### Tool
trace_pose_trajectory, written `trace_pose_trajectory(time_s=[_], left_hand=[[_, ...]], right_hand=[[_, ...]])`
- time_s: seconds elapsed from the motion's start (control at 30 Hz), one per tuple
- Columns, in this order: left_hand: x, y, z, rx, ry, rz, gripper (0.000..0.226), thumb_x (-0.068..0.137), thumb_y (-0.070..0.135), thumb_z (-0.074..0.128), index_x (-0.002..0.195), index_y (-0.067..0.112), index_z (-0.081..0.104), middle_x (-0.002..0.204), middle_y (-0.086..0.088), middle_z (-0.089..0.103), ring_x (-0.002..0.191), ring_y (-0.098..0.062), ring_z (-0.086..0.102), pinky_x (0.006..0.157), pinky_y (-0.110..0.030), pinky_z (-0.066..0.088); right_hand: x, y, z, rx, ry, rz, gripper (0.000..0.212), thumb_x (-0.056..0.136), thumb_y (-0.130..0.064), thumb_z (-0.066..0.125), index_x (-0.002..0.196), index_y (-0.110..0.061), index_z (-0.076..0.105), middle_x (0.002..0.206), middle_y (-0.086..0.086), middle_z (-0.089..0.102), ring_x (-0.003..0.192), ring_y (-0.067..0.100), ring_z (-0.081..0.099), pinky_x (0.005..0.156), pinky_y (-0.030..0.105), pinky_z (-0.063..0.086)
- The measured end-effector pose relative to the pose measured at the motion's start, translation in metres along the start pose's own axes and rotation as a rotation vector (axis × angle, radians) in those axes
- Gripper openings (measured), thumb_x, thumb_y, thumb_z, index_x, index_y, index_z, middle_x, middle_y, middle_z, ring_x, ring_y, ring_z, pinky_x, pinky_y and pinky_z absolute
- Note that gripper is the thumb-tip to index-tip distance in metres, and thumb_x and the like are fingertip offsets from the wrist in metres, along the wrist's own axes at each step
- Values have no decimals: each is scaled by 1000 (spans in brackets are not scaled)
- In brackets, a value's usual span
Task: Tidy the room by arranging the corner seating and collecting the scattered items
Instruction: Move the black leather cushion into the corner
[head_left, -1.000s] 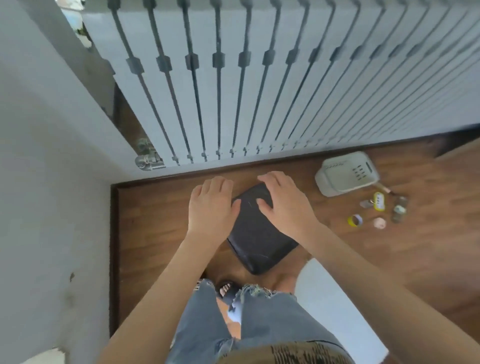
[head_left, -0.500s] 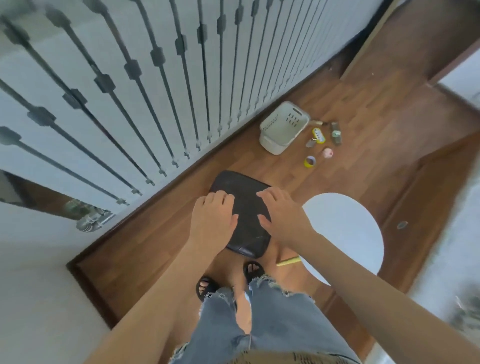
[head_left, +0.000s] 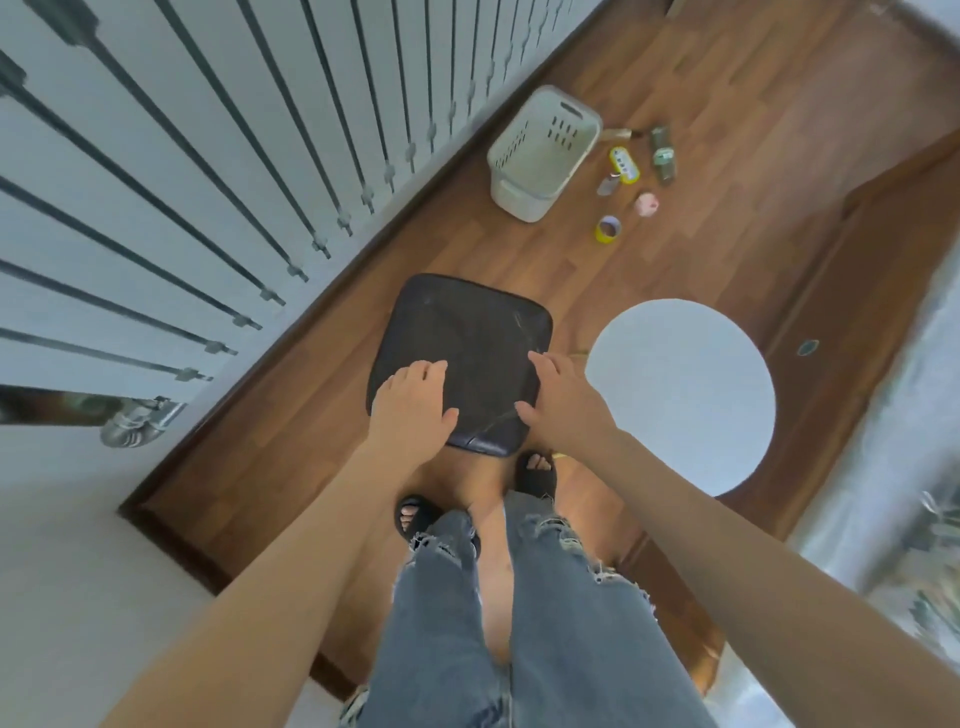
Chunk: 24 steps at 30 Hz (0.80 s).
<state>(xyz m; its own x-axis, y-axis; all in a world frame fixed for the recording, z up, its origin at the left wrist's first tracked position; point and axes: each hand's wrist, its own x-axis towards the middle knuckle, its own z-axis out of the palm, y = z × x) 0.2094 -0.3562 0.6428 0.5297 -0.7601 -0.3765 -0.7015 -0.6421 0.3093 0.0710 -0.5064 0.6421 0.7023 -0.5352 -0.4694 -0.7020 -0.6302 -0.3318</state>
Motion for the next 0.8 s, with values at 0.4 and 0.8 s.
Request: trace_pose_trajectory(time_s=[0.4, 0.8], left_hand=[[81, -42, 104, -88, -103, -138, 78, 90, 37, 61, 151, 13, 19, 156, -10, 24, 142, -27, 26, 114, -40, 28], [164, -119, 189, -2, -189, -243, 76, 90, 33, 61, 150, 10, 20, 155, -10, 23, 142, -27, 24, 113, -40, 29]], right_hand=[[100, 63, 105, 574, -119, 342, 84, 84, -54, 63, 150, -20, 26, 151, 1, 38, 136, 23, 42, 110, 40, 40], [189, 130, 202, 626, -134, 492, 104, 59, -72, 57, 144, -16, 37, 142, 2, 49, 124, 25, 53, 103, 45, 47]])
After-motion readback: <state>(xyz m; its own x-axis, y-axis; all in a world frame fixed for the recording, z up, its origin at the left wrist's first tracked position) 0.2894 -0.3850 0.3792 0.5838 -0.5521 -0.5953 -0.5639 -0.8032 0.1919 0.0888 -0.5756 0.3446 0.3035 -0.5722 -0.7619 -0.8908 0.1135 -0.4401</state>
